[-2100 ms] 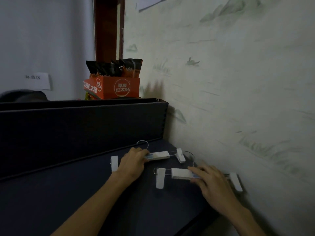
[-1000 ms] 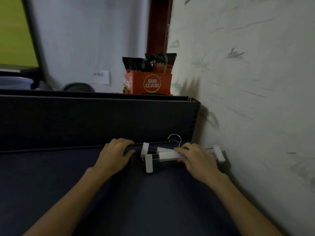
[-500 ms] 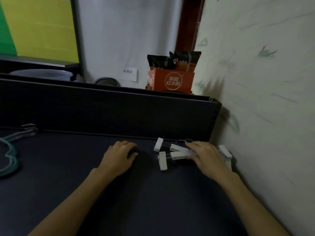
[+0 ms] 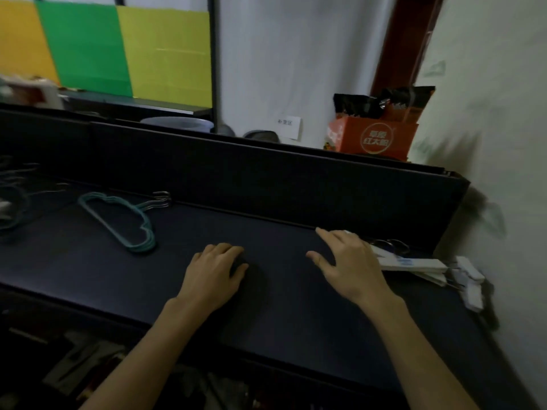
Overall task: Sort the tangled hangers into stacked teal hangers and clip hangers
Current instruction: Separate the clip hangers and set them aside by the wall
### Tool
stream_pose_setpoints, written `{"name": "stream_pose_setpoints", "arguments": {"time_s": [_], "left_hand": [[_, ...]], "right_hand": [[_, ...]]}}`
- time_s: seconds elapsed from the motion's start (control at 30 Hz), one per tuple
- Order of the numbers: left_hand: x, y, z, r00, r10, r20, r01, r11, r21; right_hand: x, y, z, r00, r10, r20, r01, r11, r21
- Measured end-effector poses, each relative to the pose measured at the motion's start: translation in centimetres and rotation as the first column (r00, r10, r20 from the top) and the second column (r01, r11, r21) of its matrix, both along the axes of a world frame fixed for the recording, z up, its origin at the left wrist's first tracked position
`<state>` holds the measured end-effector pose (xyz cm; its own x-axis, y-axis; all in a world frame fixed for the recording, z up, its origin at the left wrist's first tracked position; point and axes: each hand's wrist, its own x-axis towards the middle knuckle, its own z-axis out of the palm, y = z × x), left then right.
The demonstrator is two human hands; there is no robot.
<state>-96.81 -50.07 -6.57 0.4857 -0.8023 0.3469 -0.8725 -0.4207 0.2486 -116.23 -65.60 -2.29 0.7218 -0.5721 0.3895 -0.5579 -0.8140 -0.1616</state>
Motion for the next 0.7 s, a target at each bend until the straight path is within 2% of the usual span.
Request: {"name": "stream_pose_setpoints", "arguments": {"time_s": [0.2,0.43,0.6,0.7], "left_hand": [[3.8,9.7,-0.7,0.992,0.126,0.025,-0.125,0.991,-0.049],[9.2,22.9,-2.4,0.96,0.28,-0.005,-0.28,0.956,-0.088],[12.4,33.3,-4.6,0.904,0.426,-0.039,-0.428,0.902,-0.054],[14.2,40.0,-6.5,0.85,0.521,-0.076,-0.524,0.851,-0.031]], "right_hand": [[6.1,8.9,-1.1,0.998,0.052,-0.036,-0.051,0.998,0.021],[13.7,21.6,-2.6,0.987,0.162,0.018,-0.163,0.984,0.077],[19.2,31.3,-4.8,0.934,0.352,0.056,-0.356,0.929,0.1],[22.5,36.2,-6.1,0.885,0.465,0.026,-0.464,0.875,0.138]]}}
